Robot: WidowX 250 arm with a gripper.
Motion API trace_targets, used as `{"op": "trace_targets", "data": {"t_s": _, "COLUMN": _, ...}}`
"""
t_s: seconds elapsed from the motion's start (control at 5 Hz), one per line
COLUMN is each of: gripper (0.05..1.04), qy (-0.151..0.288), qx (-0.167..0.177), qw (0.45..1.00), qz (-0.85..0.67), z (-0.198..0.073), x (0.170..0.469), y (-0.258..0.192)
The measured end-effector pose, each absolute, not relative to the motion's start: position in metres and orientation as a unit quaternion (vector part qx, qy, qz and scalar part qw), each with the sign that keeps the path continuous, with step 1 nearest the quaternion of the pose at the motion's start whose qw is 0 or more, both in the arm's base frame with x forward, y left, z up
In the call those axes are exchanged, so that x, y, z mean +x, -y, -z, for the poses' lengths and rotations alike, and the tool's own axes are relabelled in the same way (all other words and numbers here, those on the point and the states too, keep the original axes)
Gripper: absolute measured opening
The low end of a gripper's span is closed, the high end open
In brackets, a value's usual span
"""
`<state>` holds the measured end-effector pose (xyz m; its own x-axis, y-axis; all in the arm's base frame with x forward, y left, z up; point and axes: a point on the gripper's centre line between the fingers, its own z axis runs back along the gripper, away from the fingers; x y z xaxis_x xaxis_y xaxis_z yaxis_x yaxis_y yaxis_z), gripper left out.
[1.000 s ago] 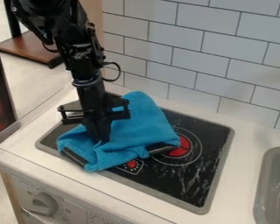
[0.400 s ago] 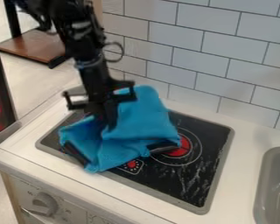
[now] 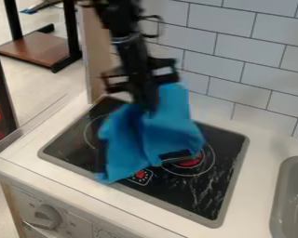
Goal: Unfold the cloth from left to right
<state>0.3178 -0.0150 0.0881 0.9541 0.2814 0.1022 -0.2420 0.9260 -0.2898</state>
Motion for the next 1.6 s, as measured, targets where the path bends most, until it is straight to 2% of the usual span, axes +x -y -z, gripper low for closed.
{"op": "trace_targets", "data": {"t_s": 0.4, "gripper": 0.051, "qy": 0.051, "qx": -0.143, "qw": 0.986, "qz": -0.069, "z": -0.078, "x": 0.337, "y": 0.062}}
{"op": "trace_targets", "data": {"t_s": 0.8, "gripper": 0.072, "qy": 0.037, "qx": -0.131, "qw": 0.99, "qz": -0.028, "z": -0.058, "x": 0.34, "y": 0.089}}
{"op": "trace_targets", "data": {"t_s": 1.0, "gripper": 0.226, "qy": 0.036, "qx": -0.131, "qw": 0.991, "qz": -0.02, "z": -0.058, "x": 0.339, "y": 0.092}}
{"op": "trace_targets", "data": {"t_s": 1.2, "gripper": 0.497, "qy": 0.036, "qx": -0.134, "qw": 0.99, "qz": -0.023, "z": -0.058, "x": 0.339, "y": 0.093}}
{"op": "trace_targets", "data": {"t_s": 1.4, "gripper": 0.81, "qy": 0.033, "qx": -0.134, "qw": 0.99, "qz": -0.025, "z": -0.058, "x": 0.338, "y": 0.092}}
{"op": "trace_targets", "data": {"t_s": 1.6, "gripper": 1.018, "qy": 0.031, "qx": -0.137, "qw": 0.99, "qz": -0.021, "z": -0.058, "x": 0.338, "y": 0.093}}
